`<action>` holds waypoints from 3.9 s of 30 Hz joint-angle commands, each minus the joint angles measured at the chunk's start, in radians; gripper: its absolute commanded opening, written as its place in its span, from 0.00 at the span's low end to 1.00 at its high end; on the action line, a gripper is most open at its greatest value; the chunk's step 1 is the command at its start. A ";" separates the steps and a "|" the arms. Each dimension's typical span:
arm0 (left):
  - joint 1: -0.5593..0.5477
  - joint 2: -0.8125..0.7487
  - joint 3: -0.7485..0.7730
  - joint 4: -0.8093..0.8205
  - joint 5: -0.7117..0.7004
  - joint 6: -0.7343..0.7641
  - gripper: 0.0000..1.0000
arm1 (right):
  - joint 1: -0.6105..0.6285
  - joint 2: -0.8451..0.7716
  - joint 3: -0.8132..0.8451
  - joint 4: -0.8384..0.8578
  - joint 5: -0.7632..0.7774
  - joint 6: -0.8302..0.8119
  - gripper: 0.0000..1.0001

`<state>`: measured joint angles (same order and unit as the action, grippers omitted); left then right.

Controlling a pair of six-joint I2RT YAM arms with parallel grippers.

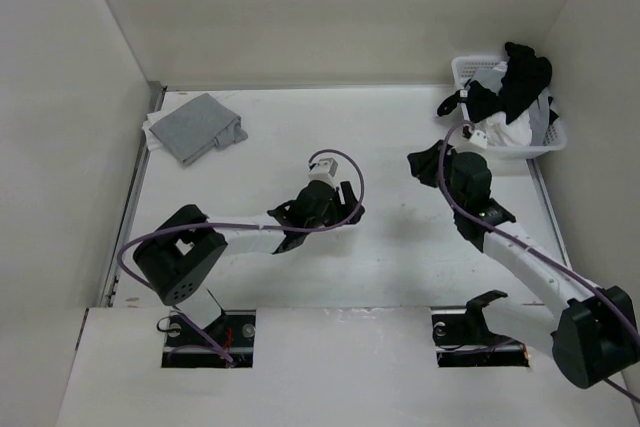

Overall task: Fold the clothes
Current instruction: Grab the tank top from the pile, then move the tank top to the center of the board, then flatten the tank top out

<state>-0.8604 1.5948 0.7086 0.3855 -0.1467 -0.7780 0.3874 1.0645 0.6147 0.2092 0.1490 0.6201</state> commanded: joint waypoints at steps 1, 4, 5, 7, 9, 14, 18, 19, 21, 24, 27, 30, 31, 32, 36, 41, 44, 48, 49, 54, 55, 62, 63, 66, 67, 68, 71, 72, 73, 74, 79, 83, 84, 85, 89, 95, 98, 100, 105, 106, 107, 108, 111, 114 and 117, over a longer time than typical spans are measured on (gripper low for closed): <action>0.005 0.010 0.037 0.069 0.070 0.023 0.62 | -0.049 -0.018 0.083 -0.046 0.023 -0.013 0.35; -0.001 0.016 0.032 0.085 0.091 0.037 0.59 | -0.084 0.015 0.153 -0.094 0.021 -0.011 0.20; -0.005 0.017 0.026 0.096 0.099 0.048 0.57 | -0.097 0.038 0.184 -0.108 0.026 -0.011 0.14; -0.016 0.013 0.009 0.124 0.113 0.071 0.49 | -0.136 0.086 0.248 -0.146 0.055 -0.002 0.03; -0.022 0.010 -0.004 0.150 0.137 0.098 0.32 | -0.217 0.151 0.356 -0.209 0.102 0.015 0.00; 0.001 0.008 -0.046 0.213 0.157 0.100 0.18 | -0.489 0.482 0.664 -0.208 0.150 0.012 0.01; 0.047 -0.004 -0.076 0.243 0.193 0.085 0.26 | -0.609 0.754 0.923 -0.220 0.133 -0.043 0.18; 0.060 -0.010 -0.086 0.254 0.194 0.079 0.29 | -0.629 0.809 0.975 -0.223 0.133 -0.058 0.25; 0.080 -0.012 -0.100 0.276 0.194 0.072 0.32 | -0.661 0.905 1.069 -0.234 0.127 -0.082 0.35; 0.103 -0.006 -0.104 0.283 0.211 0.057 0.35 | -0.695 1.029 1.198 -0.264 0.109 -0.112 0.44; 0.122 0.004 -0.101 0.294 0.239 0.043 0.38 | -0.707 1.152 1.338 -0.326 0.083 -0.143 0.49; 0.140 0.025 -0.100 0.315 0.269 0.013 0.38 | -0.701 1.244 1.441 -0.357 0.080 -0.197 0.50; 0.142 0.027 -0.100 0.320 0.274 0.011 0.38 | -0.700 1.252 1.448 -0.355 0.080 -0.200 0.50; 0.143 0.034 -0.098 0.325 0.280 0.008 0.38 | -0.697 1.264 1.464 -0.352 0.074 -0.200 0.46; 0.151 0.051 -0.090 0.328 0.297 -0.004 0.38 | -0.690 1.281 1.488 -0.344 0.058 -0.191 0.19; 0.154 0.057 -0.087 0.328 0.297 -0.004 0.38 | -0.683 1.174 1.354 -0.230 0.076 -0.192 0.00; 0.154 0.060 -0.086 0.329 0.297 -0.004 0.38 | -0.666 1.050 1.225 -0.110 0.057 -0.191 0.00; 0.153 0.047 -0.093 0.332 0.292 -0.004 0.38 | -0.646 1.035 1.234 -0.212 0.089 -0.206 0.17; 0.154 0.042 -0.095 0.332 0.291 -0.004 0.38 | -0.646 1.051 1.229 -0.223 0.099 -0.212 0.25; 0.157 0.039 -0.097 0.332 0.286 0.000 0.38 | -0.646 1.117 1.206 -0.235 0.100 -0.217 0.39; 0.157 0.047 -0.092 0.332 0.286 -0.001 0.38 | -0.649 1.138 1.208 -0.241 0.097 -0.217 0.39; 0.157 0.063 -0.084 0.332 0.288 -0.003 0.38 | -0.647 1.224 1.272 -0.287 0.093 -0.223 0.38; 0.159 0.068 -0.083 0.332 0.288 -0.003 0.38 | -0.647 1.227 1.277 -0.286 0.095 -0.220 0.29; 0.162 0.074 -0.081 0.332 0.291 -0.004 0.38 | -0.646 1.183 1.255 -0.249 0.116 -0.204 0.00; 0.162 0.074 -0.080 0.332 0.291 -0.004 0.38 | -0.644 1.162 1.235 -0.226 0.124 -0.201 0.00; 0.162 0.074 -0.080 0.332 0.291 -0.004 0.38 | -0.637 1.116 1.194 -0.173 0.129 -0.201 0.00; 0.162 0.073 -0.078 0.331 0.286 -0.004 0.38 | -0.606 0.962 1.087 -0.053 0.139 -0.217 0.00; 0.160 0.071 -0.078 0.328 0.283 -0.004 0.38 | -0.598 0.922 1.067 -0.036 0.142 -0.221 0.00; 0.159 0.070 -0.077 0.325 0.280 -0.004 0.38 | -0.583 0.857 1.036 -0.016 0.144 -0.230 0.00; 0.159 0.070 -0.074 0.322 0.279 -0.007 0.38 | -0.572 0.812 1.016 -0.008 0.144 -0.235 0.00; 0.157 0.056 -0.061 0.297 0.282 -0.036 0.38 | -0.485 0.528 0.871 0.033 0.146 -0.244 0.00; 0.165 -0.011 -0.081 0.297 0.271 -0.043 0.38 | -0.367 0.286 0.734 0.035 0.152 -0.226 0.00; 0.174 -0.048 -0.095 0.296 0.257 -0.043 0.37 | -0.318 0.216 0.696 0.030 0.152 -0.217 0.00; 0.182 -0.079 -0.106 0.293 0.245 -0.044 0.37 | -0.272 0.160 0.665 0.030 0.152 -0.212 0.00; 0.243 -0.292 -0.175 0.216 0.141 -0.052 0.37 | 0.008 -0.065 0.591 -0.016 0.164 -0.204 0.00; 0.344 -0.573 -0.245 -0.008 0.044 -0.053 0.37 | 0.363 -0.202 0.446 -0.057 0.201 -0.096 0.04; 0.395 -0.666 -0.285 -0.091 0.041 -0.052 0.37 | 0.394 -0.164 0.263 -0.007 0.172 0.039 0.06; 0.425 -0.694 -0.304 -0.143 0.041 -0.044 0.37 | 0.359 -0.095 0.180 0.036 0.140 0.110 0.07; 0.522 -0.693 -0.343 -0.230 0.062 -0.012 0.37 | 0.177 0.176 0.137 0.188 -0.009 0.187 0.27; 0.528 -0.691 -0.345 -0.241 0.064 -0.007 0.37 | 0.149 0.213 0.143 0.193 -0.026 0.188 0.33; 0.530 -0.688 -0.345 -0.258 0.062 0.002 0.37 | 0.135 0.224 0.143 0.187 -0.031 0.190 0.38; 0.518 -0.687 -0.347 -0.275 0.056 0.011 0.37 | 0.130 0.216 0.122 0.179 -0.026 0.181 0.43; 0.456 -0.690 -0.344 -0.303 0.045 0.032 0.32 | 0.153 0.161 0.034 0.170 -0.020 0.156 0.44; 0.314 -0.703 -0.328 -0.385 0.027 0.092 0.24 | 0.208 0.076 -0.087 0.075 -0.016 0.158 0.13; 0.109 -0.728 -0.321 -0.467 -0.010 0.122 0.20 | 0.257 0.002 -0.170 -0.029 0.001 0.184 0.00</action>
<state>-0.5781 0.9077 0.3653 0.0196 -0.1188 -0.7246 0.5938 1.1282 0.5266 0.2794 0.1459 0.7834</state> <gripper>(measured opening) 0.210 0.028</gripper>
